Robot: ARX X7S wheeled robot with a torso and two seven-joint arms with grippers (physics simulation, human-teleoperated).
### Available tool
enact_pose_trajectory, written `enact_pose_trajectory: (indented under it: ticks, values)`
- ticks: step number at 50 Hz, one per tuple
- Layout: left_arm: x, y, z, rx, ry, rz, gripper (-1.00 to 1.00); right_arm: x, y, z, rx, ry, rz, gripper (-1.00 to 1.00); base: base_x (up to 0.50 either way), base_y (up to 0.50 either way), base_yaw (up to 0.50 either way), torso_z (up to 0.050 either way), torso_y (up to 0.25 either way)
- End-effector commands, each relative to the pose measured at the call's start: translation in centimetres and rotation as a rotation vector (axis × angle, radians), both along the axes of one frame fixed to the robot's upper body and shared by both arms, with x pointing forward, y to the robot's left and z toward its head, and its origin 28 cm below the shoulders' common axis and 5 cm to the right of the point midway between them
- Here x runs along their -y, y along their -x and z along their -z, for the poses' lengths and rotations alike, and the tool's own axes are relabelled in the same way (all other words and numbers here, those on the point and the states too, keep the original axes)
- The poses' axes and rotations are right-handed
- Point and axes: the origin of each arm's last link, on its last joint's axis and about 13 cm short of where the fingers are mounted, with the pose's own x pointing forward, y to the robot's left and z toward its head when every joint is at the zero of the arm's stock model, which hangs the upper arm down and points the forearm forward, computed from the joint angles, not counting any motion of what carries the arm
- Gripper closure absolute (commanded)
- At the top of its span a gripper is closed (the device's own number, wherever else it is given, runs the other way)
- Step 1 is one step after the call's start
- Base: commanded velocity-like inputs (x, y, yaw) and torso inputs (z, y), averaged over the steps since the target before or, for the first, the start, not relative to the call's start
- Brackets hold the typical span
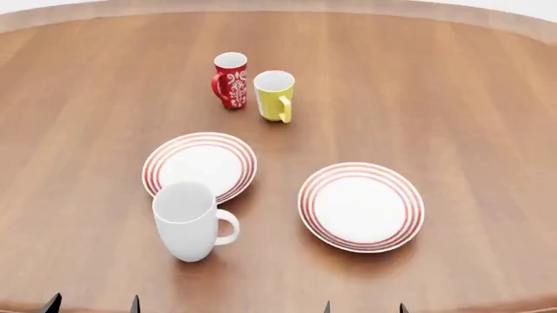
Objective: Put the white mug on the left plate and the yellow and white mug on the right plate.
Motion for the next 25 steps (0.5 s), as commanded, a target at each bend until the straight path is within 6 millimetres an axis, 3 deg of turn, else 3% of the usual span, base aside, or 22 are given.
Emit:
enact_pose_trajectory:
  ticks: [1, 9, 13, 16, 25]
  values:
    - [-0.1, 0.0, 0.1, 0.007, -0.028, -0.006, -1.0, 0.1, 0.1, -0.1, -0.007, 0.005, 0.023, -1.0, 0.0, 0.0, 0.0, 0.0, 0.0]
    - [0.3, 0.0, 0.2, -0.005, -0.027, 0.0, -1.0, 1.0, 0.1, -0.5, 0.0, -0.037, 0.048, -1.0, 0.0, 0.0, 0.0, 0.0, 0.0]
    - [0.1, -0.7, -2.3, 0.031, -0.02, -0.018, -1.0, 1.8, -0.5, -2.9, 0.045, -0.028, 0.094, -1.0, 0.0, 0.0, 0.0, 0.0, 0.0]
    - [0.2, -1.6, -5.7, 0.061, 0.027, -0.015, -1.0, 2.6, -0.7, -5.4, 0.103, -0.033, 0.113, -1.0, 0.0, 0.0, 0.0, 0.0, 0.0]
    - [-1.3, -1.8, -7.1, 0.091, 0.077, -0.071, -1.0, 4.9, 1.8, -7.2, 0.167, -0.069, 0.207, -1.0, 0.0, 0.0, 0.0, 0.0, 0.0]
